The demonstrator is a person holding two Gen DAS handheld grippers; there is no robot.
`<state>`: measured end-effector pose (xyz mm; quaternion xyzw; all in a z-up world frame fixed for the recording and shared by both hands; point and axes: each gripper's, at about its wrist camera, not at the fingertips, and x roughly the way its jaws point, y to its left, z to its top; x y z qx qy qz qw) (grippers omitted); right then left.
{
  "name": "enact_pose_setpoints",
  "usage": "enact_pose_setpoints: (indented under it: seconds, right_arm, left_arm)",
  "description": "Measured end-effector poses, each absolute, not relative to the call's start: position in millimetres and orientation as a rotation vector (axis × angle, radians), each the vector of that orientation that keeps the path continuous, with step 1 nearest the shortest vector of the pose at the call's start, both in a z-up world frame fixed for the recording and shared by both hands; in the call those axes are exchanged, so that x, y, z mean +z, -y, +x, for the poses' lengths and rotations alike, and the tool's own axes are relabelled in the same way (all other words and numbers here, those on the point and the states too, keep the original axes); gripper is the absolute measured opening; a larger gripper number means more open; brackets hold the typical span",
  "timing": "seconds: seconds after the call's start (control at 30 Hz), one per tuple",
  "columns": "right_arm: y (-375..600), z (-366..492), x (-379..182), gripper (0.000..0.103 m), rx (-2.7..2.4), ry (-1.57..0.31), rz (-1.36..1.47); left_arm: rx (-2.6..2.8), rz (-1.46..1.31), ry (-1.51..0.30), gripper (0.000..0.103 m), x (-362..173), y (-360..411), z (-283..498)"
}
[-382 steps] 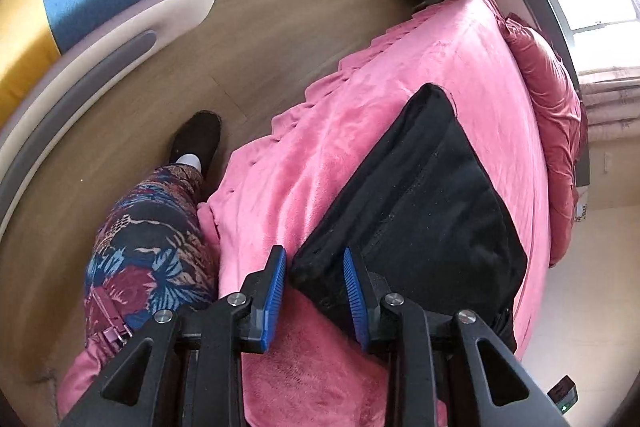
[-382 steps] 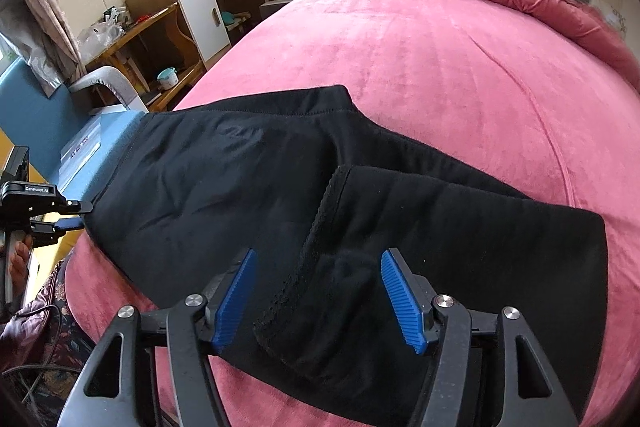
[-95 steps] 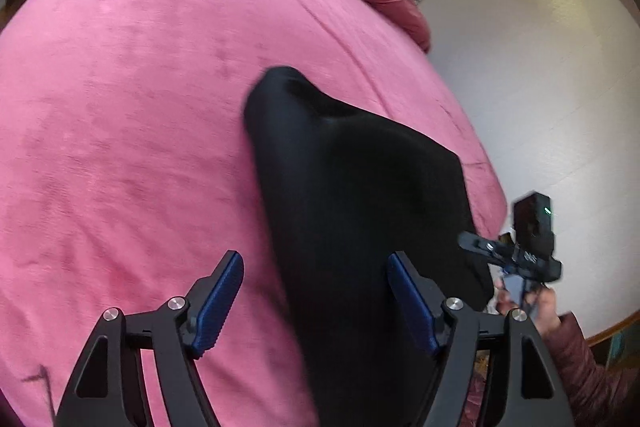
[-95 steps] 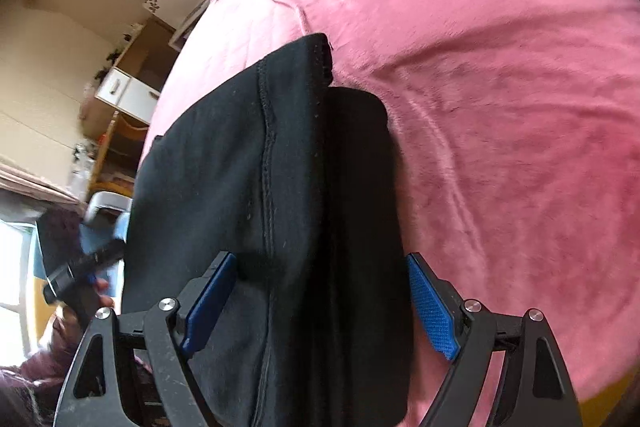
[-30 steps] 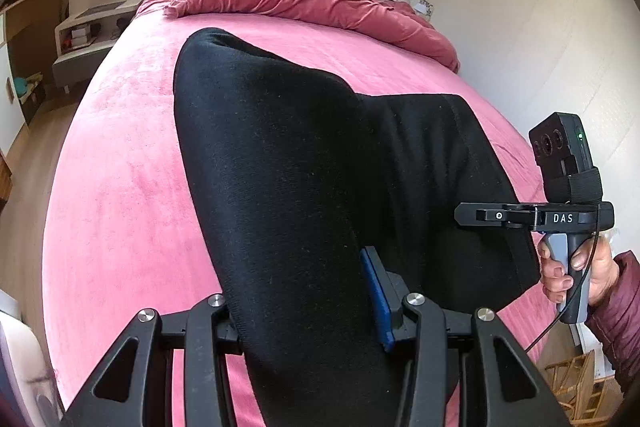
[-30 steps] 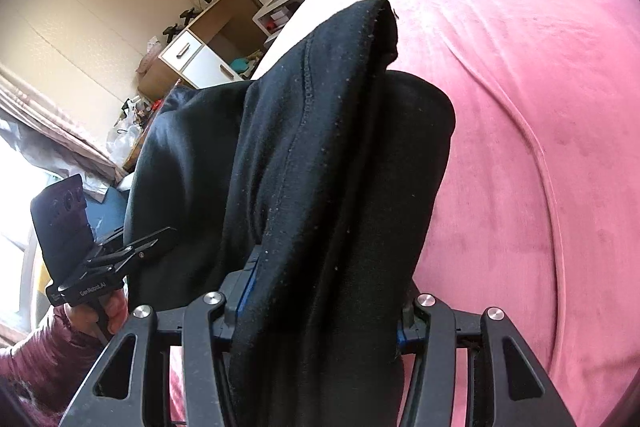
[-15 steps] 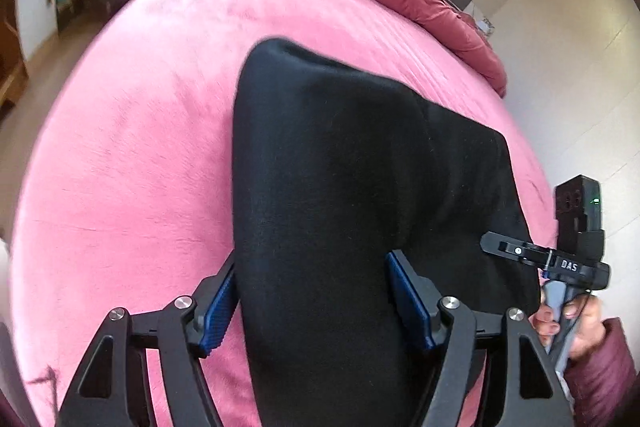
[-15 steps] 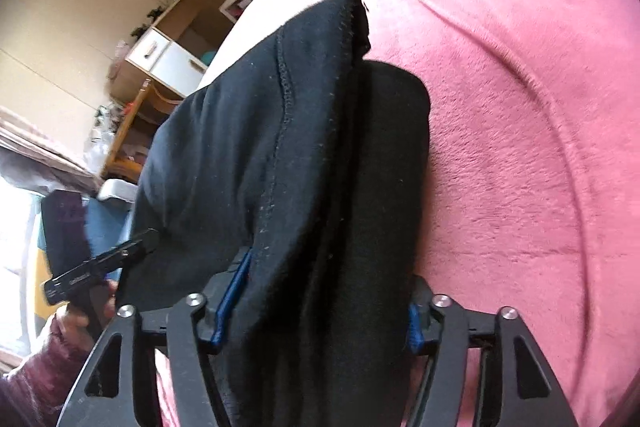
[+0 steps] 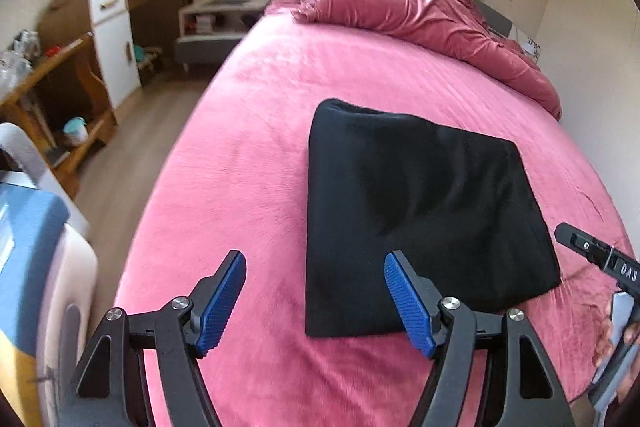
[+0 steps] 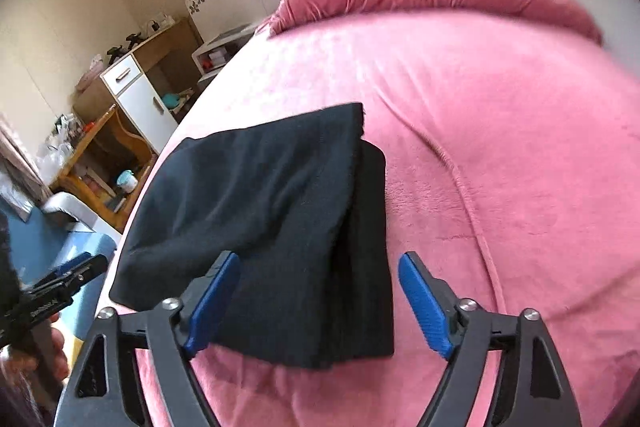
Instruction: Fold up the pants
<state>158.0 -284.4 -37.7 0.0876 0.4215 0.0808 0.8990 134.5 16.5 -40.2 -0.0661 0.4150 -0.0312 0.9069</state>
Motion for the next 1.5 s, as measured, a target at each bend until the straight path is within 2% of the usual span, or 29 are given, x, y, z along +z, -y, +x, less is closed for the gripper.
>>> enact_pose_setpoints:
  seconds: [0.33,0.7,1.5]
  right_arm:
    - [236,78,-27,0.102,0.053,-0.781,0.109]
    - [221,28,-39,0.103,-0.066,-0.771,0.077]
    - [214,-4,-29,0.103,-0.05,-0.736,0.031]
  left_arm:
    - [-0.051,-0.108,-0.802,0.073,-29,-3,78]
    - [-0.053,-0.095,-0.806,0.073,-37,13,33]
    - [0.006,-0.066,-0.786,0.073,-30,15,17]
